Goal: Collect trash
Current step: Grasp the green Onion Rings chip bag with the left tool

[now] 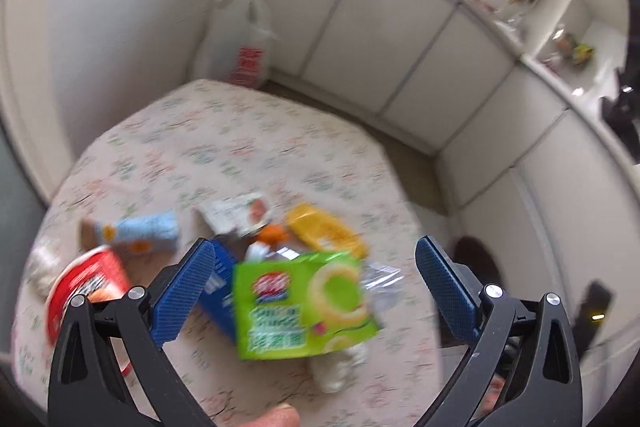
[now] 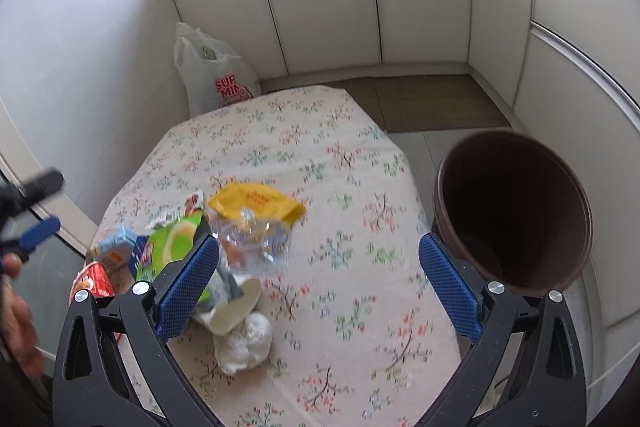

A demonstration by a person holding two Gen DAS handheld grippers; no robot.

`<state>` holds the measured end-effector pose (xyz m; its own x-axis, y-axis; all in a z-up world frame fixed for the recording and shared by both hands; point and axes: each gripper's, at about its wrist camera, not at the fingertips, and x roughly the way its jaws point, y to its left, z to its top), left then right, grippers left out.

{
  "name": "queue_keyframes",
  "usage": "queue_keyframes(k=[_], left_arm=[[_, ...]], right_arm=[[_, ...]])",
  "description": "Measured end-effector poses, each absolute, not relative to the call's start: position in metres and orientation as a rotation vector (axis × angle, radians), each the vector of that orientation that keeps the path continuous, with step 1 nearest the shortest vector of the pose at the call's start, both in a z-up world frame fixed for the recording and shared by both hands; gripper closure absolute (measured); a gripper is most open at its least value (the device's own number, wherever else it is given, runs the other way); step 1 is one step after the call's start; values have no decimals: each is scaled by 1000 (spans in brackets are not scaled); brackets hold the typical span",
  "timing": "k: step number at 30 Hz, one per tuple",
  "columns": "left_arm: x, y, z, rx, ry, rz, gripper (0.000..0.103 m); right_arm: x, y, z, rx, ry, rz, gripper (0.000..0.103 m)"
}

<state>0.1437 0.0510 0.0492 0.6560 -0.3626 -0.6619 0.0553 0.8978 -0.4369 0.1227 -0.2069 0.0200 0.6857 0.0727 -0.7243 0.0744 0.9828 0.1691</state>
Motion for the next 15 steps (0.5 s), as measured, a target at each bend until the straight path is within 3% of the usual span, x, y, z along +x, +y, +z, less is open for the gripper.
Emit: queue_keyframes(k=[2,4,8,11,15], left_arm=[[160,48,39,-434,874,-399,6],[166,47,5,-438,1054,-396,6],[155,57,-39,-354,1082,-223,6],[158,63,-64,-462,1197,-243,7],[167,60,-77,-527,1201,-256,7]], right_arm=[[128,-211,16,203,801,11,7],[125,-220,3,234,806,28,7],[133,-228,-32,287,953,44,7],[131,-221,-33,272,940,60,7],[133,-213,-30,249,917,65,7]])
